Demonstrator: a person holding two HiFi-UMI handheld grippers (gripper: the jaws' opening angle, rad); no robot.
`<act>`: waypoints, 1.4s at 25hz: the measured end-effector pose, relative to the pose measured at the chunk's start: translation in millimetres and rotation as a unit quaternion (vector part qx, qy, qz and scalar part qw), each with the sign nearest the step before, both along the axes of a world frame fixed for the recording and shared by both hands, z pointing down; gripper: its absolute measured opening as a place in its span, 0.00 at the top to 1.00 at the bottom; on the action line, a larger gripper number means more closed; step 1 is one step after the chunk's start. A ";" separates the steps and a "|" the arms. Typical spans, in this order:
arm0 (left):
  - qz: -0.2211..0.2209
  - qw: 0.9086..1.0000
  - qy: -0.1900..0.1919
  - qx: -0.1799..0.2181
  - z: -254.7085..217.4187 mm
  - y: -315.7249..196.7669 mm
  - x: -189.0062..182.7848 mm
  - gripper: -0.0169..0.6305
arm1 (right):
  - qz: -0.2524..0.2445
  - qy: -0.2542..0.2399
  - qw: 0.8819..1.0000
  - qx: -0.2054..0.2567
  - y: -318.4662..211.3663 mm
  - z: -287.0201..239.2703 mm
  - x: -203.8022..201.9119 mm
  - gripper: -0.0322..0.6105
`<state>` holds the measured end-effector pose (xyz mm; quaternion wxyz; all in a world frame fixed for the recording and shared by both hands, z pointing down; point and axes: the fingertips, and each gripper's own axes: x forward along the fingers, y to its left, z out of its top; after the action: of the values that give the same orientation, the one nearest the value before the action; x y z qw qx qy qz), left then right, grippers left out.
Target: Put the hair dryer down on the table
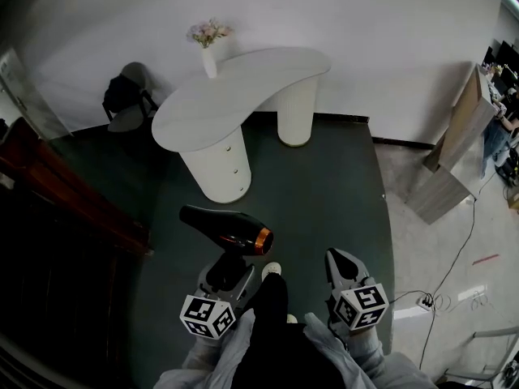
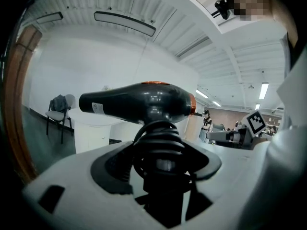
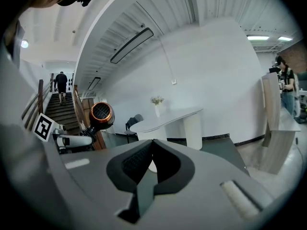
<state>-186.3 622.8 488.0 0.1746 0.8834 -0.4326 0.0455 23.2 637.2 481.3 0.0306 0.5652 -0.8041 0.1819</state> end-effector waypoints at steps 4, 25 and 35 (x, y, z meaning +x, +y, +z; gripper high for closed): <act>-0.013 0.999 0.031 -0.016 -2.2 -39.6 3.4 0.50 | -0.003 -0.003 1.000 0.001 -37.2 -5.5 1.1 0.94; 0.013 0.999 0.043 0.008 -24.3 -300.5 -10.3 0.50 | 0.019 0.020 1.000 0.015 -286.1 -23.2 -10.2 0.94; 0.000 0.999 0.045 -0.021 -11.3 -342.6 -18.3 0.50 | 0.008 0.022 1.000 -0.013 -334.4 -11.2 -16.4 0.94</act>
<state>-204.5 280.2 476.7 0.2128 0.8808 -0.4227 0.0145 6.8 302.8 470.1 0.0539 0.5747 -0.7965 0.1801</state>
